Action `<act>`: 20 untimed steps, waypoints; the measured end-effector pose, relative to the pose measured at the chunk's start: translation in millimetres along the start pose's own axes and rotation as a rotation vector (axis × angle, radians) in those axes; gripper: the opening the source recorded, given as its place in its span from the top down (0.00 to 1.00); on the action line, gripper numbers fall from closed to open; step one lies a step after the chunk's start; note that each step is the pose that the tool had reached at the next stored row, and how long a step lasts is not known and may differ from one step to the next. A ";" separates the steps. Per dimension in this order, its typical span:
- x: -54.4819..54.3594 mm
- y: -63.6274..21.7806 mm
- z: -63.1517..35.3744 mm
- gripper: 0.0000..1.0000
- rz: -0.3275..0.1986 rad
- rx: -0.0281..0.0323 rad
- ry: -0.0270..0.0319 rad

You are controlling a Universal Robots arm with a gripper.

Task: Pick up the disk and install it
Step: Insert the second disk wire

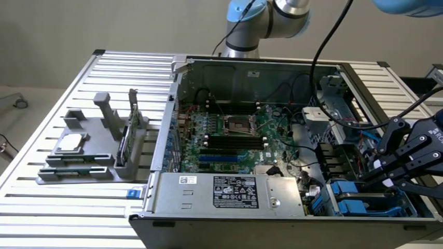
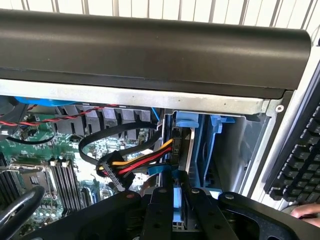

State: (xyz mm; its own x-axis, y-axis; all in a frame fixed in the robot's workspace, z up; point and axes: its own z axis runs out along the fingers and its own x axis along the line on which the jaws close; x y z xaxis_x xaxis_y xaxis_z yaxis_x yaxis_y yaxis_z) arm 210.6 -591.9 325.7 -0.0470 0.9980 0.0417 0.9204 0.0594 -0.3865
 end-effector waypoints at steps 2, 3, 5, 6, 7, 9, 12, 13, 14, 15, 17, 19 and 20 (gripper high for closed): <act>-0.1 -0.2 0.0 0.84 0.000 0.0000 0.0007; -0.1 -0.1 0.0 0.84 0.000 -0.0001 0.0009; -0.5 -0.3 -0.3 0.84 0.000 -0.0001 0.0014; -0.7 -0.7 -1.0 0.82 0.000 0.0000 0.0013; -0.8 -1.2 -2.3 0.82 0.000 0.0000 0.0012; -1.0 -2.8 -5.7 0.70 0.000 -0.0001 0.0014; -1.3 -6.9 -6.2 0.64 -0.001 -0.0001 0.0015; -1.3 -9.8 -5.2 0.58 -0.001 -0.0001 0.0013; -1.3 -13.5 -3.7 0.58 -0.001 -0.0001 0.0012; -1.1 -17.4 -2.4 0.58 -0.001 -0.0001 0.0012; -0.7 -25.7 0.1 0.58 -0.001 -0.0001 0.0013; -0.3 -34.2 0.8 0.58 -0.001 -0.0001 0.0015; 0.0 -39.0 0.2 0.58 -0.001 -0.0001 0.0012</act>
State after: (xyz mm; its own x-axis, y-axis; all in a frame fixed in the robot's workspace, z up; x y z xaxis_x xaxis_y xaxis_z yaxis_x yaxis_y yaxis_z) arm 174.6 -594.2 340.6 -0.0470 0.9980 0.0431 0.9204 0.0600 -0.3863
